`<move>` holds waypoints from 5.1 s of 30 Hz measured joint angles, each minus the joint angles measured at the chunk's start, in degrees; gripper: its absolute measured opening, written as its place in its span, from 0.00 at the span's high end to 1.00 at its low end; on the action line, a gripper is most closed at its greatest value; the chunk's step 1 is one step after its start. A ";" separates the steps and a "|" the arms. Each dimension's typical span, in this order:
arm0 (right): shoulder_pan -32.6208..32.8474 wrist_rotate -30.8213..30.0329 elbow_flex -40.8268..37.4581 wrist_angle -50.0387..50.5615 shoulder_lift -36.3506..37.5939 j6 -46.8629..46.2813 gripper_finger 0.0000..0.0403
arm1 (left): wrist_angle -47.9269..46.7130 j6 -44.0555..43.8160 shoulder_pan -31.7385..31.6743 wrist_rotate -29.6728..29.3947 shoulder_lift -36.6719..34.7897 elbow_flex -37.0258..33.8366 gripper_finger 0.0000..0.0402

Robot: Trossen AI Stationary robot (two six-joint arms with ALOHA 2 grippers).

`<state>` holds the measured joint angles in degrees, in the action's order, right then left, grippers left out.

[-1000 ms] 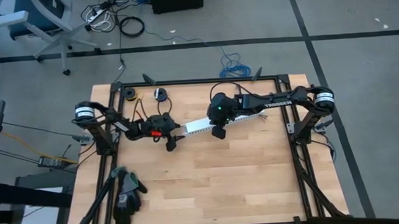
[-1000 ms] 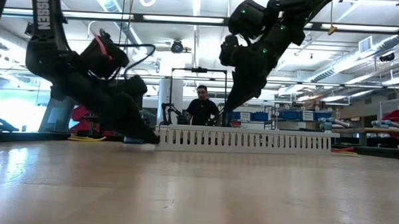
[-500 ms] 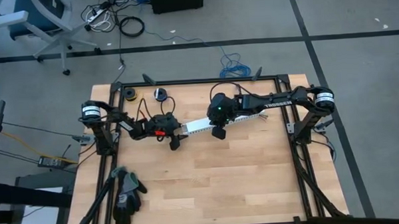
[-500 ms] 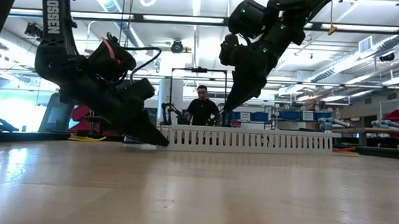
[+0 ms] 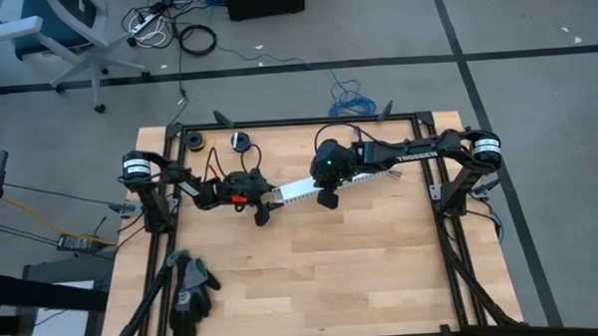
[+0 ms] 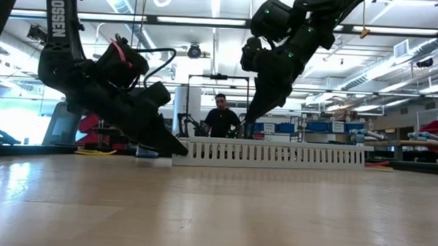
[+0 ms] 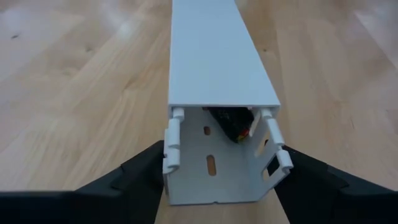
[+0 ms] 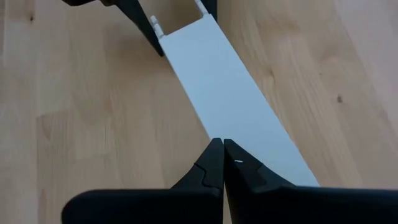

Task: Ziptie cables
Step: Close the cable duct

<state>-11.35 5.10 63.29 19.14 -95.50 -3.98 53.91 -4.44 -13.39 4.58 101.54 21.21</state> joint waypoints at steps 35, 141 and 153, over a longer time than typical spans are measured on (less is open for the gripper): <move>-2.99 4.34 -7.58 -15.19 -2.98 -3.99 1.00 | -0.19 1.02 0.02 -0.38 -0.17 0.00 0.42; -2.14 6.58 -7.96 -29.93 -8.87 -5.40 1.00 | 2.09 -0.30 0.76 -2.01 -1.77 -3.42 0.35; -1.03 -1.37 -7.96 -18.49 -1.78 -6.83 1.00 | 2.10 -0.33 0.76 -2.05 -1.79 -3.43 0.42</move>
<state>-12.38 3.73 55.33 0.64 -97.29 -10.81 56.01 -4.77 -12.62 2.54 99.74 17.78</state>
